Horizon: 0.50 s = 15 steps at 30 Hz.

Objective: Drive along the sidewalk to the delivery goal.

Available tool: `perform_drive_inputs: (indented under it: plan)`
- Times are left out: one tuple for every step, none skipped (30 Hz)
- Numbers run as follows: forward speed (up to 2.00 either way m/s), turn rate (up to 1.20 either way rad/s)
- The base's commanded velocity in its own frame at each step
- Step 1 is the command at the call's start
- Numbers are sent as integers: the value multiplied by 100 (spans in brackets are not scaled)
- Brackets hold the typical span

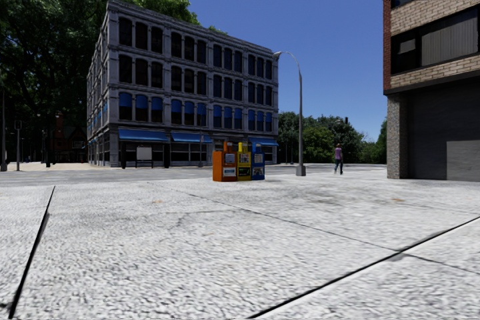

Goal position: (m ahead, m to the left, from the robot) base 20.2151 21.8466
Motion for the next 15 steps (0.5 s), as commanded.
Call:
perform_drive_inputs:
  plan:
    - [200,-21]
    - [200,-24]
    - [200,-24]
    - [200,-24]
    - [200,-24]
    - [200,-24]
    - [200,-24]
    - [200,-24]
    - [200,-24]
    - [200,-24]
    - [200,-24]
    - [200,-24]
    - [200,-24]
    - [200,-24]
    - [200,-24]
